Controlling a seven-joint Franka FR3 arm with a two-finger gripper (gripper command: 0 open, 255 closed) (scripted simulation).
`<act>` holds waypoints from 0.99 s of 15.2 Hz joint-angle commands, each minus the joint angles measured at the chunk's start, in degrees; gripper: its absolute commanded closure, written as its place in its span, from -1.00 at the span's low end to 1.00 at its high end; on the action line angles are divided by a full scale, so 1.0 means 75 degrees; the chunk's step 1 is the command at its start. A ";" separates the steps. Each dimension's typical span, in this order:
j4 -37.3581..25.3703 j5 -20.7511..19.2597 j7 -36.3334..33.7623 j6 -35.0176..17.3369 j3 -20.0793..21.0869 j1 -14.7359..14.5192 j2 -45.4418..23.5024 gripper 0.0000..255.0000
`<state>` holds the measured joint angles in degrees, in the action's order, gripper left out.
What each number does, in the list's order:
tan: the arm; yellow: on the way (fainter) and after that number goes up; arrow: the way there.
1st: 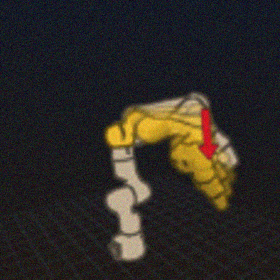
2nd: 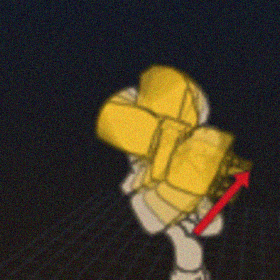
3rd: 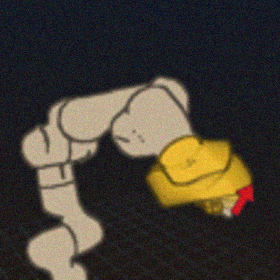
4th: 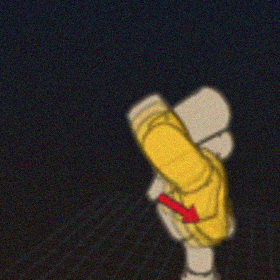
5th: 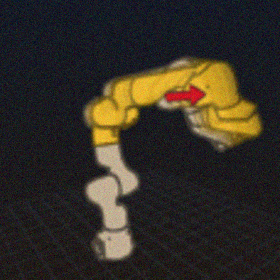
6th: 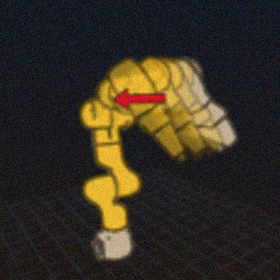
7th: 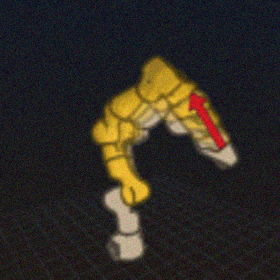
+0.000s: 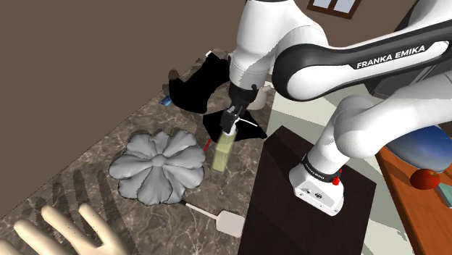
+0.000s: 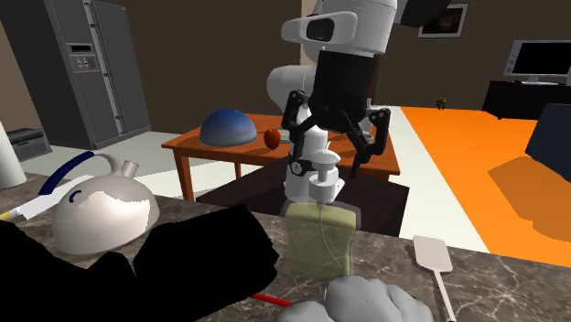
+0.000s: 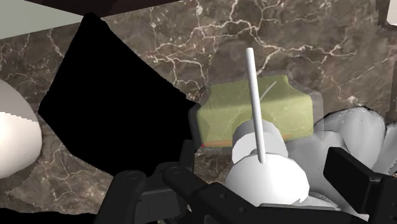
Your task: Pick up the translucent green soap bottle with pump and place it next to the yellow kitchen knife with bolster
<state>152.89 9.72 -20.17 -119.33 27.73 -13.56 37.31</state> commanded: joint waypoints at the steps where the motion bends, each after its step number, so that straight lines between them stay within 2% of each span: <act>1: 0.0064 0.0008 -0.0008 -0.0099 0.0022 0.0001 -0.0032 -1.00; 7: 0.0062 0.0007 -0.0008 -0.0097 0.0022 0.0001 -0.0033 -1.00; 8: 0.0062 0.0007 -0.0008 -0.0097 0.0022 0.0001 -0.0033 1.00; 15: 0.0060 0.0008 -0.0011 -0.0096 0.0025 0.0000 -0.0034 1.00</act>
<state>153.31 9.78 -20.26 -120.07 27.91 -13.55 37.06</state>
